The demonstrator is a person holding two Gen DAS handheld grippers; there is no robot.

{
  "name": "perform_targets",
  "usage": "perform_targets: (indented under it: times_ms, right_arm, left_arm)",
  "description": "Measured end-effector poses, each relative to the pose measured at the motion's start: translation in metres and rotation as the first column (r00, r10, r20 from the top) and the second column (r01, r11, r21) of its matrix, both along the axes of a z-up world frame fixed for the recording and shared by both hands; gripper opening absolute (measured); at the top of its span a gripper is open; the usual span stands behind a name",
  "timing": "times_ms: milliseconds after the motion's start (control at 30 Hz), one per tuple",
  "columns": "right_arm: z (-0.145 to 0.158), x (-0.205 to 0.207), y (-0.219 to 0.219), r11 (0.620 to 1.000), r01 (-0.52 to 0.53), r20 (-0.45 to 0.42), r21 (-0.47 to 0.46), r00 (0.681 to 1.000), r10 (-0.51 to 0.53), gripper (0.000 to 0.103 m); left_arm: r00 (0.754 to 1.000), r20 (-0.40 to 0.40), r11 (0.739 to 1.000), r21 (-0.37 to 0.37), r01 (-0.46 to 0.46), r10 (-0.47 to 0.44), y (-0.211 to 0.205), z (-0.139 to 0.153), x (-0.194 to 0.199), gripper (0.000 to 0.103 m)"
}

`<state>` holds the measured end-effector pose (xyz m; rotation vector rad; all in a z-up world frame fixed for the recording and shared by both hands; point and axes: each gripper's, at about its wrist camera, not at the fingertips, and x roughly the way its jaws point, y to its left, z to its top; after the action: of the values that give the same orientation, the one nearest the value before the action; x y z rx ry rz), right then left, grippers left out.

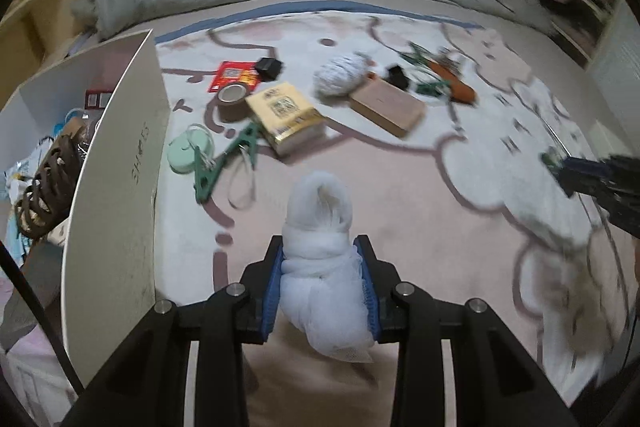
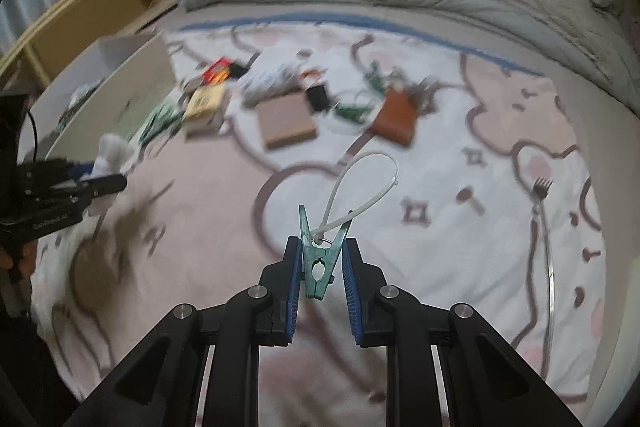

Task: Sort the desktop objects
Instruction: 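Lift the white cotton with the left tool while the right tool lifts the clothespin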

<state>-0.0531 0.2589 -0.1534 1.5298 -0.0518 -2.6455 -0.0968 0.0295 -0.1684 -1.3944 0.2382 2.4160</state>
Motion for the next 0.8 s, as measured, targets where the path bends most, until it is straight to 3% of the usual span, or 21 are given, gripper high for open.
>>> perform_targets:
  times_ms: [233, 433, 800]
  right_arm:
    - [-0.002, 0.027, -0.040, 0.997, -0.069, 0.052, -0.023, 0.996, 0.070, 0.021]
    - [-0.015, 0.030, -0.058, 0.997, -0.037, 0.097, -0.073, 0.994, 0.044, 0.021]
    - [-0.061, 0.024, -0.064, 0.998, 0.004, 0.225, -0.058, 0.974, 0.009, 0.021]
  left_arm:
    - [0.997, 0.019, 0.997, 0.019, 0.072, -0.072, -0.008, 0.004, 0.038, 0.034]
    - [0.994, 0.036, 0.994, 0.032, 0.101, -0.103, -0.010, -0.002, 0.053, 0.034]
    - [0.990, 0.116, 0.995, -0.058, 0.086, -0.079, -0.023, -0.045, 0.053, 0.040]
